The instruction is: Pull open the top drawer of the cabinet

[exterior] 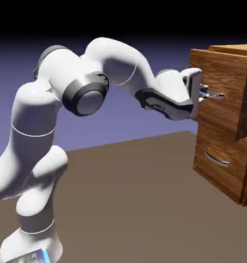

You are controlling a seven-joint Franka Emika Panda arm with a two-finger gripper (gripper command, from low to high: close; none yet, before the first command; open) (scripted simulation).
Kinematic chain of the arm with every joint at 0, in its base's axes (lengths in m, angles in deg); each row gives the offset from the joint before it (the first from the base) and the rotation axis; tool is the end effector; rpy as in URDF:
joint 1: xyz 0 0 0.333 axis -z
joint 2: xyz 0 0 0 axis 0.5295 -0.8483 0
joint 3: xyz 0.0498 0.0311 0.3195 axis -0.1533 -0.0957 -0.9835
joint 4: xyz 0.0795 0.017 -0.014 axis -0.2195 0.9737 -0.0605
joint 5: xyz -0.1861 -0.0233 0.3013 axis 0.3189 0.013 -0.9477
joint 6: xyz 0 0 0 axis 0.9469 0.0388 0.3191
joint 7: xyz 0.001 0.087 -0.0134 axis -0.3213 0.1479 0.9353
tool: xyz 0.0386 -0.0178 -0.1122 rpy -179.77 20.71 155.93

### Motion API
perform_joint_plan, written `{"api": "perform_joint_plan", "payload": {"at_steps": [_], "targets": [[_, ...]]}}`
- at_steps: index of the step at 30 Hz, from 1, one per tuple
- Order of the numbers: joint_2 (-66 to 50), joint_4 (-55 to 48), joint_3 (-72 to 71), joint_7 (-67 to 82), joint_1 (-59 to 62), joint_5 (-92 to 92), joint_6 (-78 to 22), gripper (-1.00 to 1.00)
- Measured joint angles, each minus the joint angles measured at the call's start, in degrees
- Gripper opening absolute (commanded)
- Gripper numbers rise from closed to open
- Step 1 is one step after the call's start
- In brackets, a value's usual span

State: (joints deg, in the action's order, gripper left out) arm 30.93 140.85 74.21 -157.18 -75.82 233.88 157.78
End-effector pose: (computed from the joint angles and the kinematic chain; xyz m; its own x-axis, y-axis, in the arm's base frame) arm 0.5679 0.0771 0.5090 -0.0003 0.7071 0.7072 0.0010 -0.7072 0.7071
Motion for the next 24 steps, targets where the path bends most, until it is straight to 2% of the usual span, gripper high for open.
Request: {"api": "perform_joint_plan", "payload": {"at_steps": [9,20,21,24], "targets": [[1.74,8.63,-18.34,1.47,18.11,-0.93,-2.50,-1.00],[17.42,27.67,-40.91,12.94,38.67,-5.93,-9.71,-1.00],[18.92,29.40,-42.47,13.84,40.11,-6.56,-10.19,1.00],[20.78,31.48,-44.29,14.78,41.80,-7.33,-10.65,1.00]]}}
